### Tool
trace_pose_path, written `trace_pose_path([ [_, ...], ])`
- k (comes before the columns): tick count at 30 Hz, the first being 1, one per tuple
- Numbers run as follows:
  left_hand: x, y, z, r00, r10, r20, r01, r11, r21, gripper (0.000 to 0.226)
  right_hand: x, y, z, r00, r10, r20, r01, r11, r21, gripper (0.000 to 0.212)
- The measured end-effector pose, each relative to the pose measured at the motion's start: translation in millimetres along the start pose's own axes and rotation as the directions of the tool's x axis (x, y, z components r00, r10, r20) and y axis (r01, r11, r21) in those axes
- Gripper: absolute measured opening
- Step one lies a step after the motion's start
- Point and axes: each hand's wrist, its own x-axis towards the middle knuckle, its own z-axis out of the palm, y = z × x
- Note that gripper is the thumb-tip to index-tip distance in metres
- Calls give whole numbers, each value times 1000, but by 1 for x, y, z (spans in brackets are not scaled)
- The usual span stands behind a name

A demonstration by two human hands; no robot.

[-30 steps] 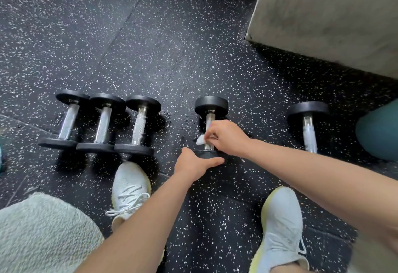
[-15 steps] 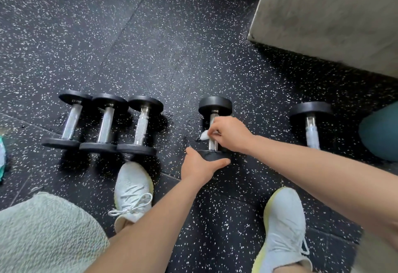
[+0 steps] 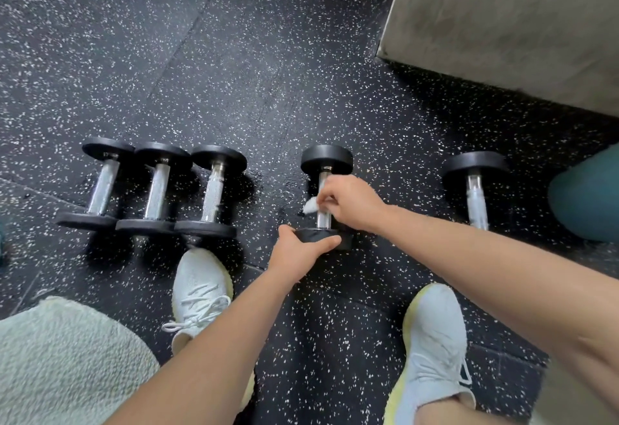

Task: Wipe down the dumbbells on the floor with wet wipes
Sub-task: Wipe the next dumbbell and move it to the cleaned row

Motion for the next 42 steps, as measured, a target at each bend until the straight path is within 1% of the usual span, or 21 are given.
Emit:
trace_pose_path([
  [2,-1,1,3,1000,0,-3,0,1000,-31,95,5,2,-2,994,64,-86,-64,998,3,11],
  [4,-2,3,4,1000,-5,-4,5,999,-52,85,3,3,-1,989,92,-118,-92,996,8,12],
  [5,-2,4,4,1000,-13,1,13,998,-60,80,-1,4,0,992,76,-102,-76,997,4,11],
  [7,-2,4,4,1000,-14,18,16,997,-69,76,-10,6,3,1000,8,-14,-8,1000,1,10],
  [9,-1,5,2,1000,-5,26,7,998,-65,79,-17,8,3,996,-52,70,53,999,-13,9],
  [11,-1,7,3,1000,8,23,-7,999,-53,84,-15,11,0,995,-67,77,68,997,-20,9],
  [13,-1,8,4,1000,24,17,-24,999,-22,88,-7,11,-4,999,-47,26,47,999,-12,9],
  [16,-2,11,6,999,37,7,-38,999,29,94,6,14,-6,992,73,-101,-70,997,32,11],
  [18,-2,13,8,999,39,1,-39,998,51,99,5,14,-3,983,121,-139,-119,993,22,13],
  [20,-1,14,6,999,43,1,-43,996,75,101,-5,13,2,995,54,-84,-55,998,-12,13],
  [22,1,15,3,999,48,7,-48,996,79,97,-18,12,6,998,-41,46,41,999,-5,12],
  [23,2,15,1,999,50,12,-51,995,80,95,-22,13,6,993,-62,103,62,998,8,12],
  [25,5,13,0,998,52,22,-53,996,76,94,-20,18,3,983,-79,164,79,997,10,12],
  [27,5,12,-1,999,48,20,-49,997,67,96,-10,18,1,985,-88,147,93,995,-22,12],
  [29,7,9,-2,999,42,12,-43,997,60,98,4,18,-4,996,-77,42,79,995,-55,11],
  [31,6,9,-2,999,42,18,-43,997,57,98,16,21,-7,997,-28,-73,21,995,-97,12],
  [32,6,9,-2,999,44,20,-45,997,57,99,20,21,-7,995,-11,-103,-2,991,-134,13],
  [35,6,10,-1,999,50,16,-51,996,70,102,22,10,0,994,16,-107,-47,956,-290,14],
  [37,6,10,-1,999,50,13,-51,995,83,102,17,3,4,996,19,-92,-49,942,-333,15],
  [42,6,10,0,998,54,21,-55,995,86,101,6,15,4,996,-84,-2,77,920,-385,23],
])
